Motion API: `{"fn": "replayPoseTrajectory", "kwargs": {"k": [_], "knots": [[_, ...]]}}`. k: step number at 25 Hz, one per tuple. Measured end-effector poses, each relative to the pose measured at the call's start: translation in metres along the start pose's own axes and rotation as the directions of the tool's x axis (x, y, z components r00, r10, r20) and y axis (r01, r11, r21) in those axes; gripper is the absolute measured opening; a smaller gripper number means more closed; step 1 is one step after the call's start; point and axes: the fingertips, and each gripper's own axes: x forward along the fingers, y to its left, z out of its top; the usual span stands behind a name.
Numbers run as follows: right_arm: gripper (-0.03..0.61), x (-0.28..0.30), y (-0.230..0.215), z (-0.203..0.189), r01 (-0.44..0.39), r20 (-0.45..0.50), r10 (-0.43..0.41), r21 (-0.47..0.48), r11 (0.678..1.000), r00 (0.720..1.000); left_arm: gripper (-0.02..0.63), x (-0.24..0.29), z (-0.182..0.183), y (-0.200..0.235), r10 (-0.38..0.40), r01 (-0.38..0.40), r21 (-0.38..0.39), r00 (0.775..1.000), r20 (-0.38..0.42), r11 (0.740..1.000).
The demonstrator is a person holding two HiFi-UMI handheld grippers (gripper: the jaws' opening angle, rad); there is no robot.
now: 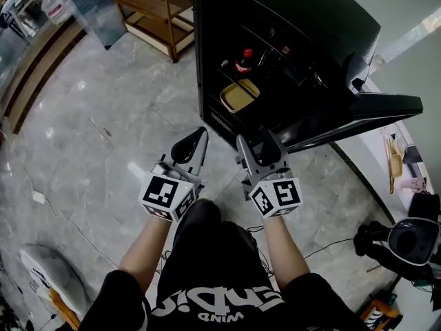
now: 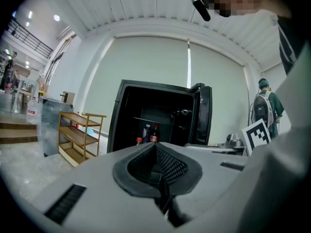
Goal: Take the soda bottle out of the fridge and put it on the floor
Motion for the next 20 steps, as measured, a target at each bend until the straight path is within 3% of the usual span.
{"fn": "replayPoseTrajectory", "kwargs": {"k": [4, 10, 20], "knots": [[0.348, 0.015, -0.006, -0.002, 0.026, 0.013, -0.026, 0.07, 0.997, 1.0, 0.006, -0.003, 0.0, 0.008, 0.01, -0.01, -0.001, 1.0, -0.005, 1.0], [0.35, 0.061, -0.011, -0.007, 0.051, -0.01, -0.051, 0.002, 0.999, 0.999, 0.006, -0.004, -0.001, 0.022, 0.01, -0.01, -0.009, 1.0, -0.013, 1.0], [0.35, 0.142, -0.081, -0.021, 0.156, -0.038, -0.157, -0.021, 0.987, 0.987, 0.006, 0.018, -0.015, 0.038, -0.012, 0.011, -0.026, 0.999, -0.048, 1.0]]}}
